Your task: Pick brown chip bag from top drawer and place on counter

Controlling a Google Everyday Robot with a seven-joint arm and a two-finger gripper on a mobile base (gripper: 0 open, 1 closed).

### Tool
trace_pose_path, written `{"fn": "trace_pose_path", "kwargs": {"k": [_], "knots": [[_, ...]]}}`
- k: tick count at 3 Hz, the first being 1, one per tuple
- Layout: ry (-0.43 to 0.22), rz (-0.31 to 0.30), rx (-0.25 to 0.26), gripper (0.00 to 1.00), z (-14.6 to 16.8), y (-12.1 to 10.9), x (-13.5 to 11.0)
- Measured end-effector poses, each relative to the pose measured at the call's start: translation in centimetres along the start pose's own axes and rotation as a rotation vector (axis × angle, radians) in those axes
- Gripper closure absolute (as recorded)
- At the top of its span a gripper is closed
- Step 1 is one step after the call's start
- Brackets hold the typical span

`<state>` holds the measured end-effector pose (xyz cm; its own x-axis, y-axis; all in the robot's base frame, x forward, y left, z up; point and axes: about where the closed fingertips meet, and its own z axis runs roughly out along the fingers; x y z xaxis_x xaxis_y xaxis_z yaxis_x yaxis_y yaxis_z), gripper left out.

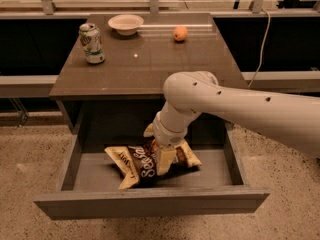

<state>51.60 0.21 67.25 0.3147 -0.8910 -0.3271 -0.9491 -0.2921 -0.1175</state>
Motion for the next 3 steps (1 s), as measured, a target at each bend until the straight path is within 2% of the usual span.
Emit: {"fn": "trace_pose_path", "kwargs": {"k": [1, 2, 3], "knots": [[0.020, 0.017, -0.054, 0.55, 3.87, 0.53, 2.20], [0.016, 0.011, -0.061, 0.80, 4.20, 0.59, 2.08], [0.016, 0.011, -0.061, 1.00, 3.76, 0.53, 1.93]]}}
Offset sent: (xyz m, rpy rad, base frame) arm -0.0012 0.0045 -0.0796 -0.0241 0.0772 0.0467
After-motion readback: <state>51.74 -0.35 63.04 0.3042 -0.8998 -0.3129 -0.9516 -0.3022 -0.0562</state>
